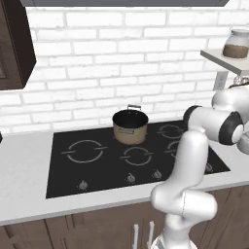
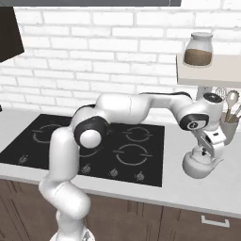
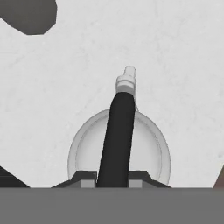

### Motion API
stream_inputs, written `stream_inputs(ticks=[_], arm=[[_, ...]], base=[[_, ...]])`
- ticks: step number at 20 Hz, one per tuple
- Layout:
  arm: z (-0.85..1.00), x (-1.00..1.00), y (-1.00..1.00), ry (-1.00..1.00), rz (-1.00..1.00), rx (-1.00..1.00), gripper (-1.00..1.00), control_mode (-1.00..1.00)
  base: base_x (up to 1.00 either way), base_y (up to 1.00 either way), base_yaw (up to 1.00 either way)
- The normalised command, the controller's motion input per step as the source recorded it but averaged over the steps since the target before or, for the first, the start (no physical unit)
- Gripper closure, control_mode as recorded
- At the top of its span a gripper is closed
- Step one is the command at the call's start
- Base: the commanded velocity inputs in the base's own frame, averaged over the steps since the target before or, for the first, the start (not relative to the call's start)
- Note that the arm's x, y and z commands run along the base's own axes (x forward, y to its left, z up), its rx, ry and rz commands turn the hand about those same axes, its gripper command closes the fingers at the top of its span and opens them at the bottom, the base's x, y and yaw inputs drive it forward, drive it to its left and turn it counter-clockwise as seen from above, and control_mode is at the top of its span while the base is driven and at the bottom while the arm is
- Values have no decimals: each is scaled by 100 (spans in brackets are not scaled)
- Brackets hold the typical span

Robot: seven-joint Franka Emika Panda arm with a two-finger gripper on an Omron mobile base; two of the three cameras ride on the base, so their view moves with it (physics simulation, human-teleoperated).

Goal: Pick the kettle from the counter and place it on a stove burner. Then turn the burner on.

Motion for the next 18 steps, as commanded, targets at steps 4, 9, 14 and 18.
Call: stream_inputs(ticks=[4, 9, 14, 18], arm=[[31, -57, 100, -29, -1, -1, 100, -100], [56, -29, 100, -23, -1, -5, 100, -100], [82, 0, 100, 1, 0, -19, 100, -100], [86, 5, 100, 13, 2, -11, 100, -100]], base=[[0, 0, 0], [0, 0, 0], [0, 0, 0], [0, 0, 0]])
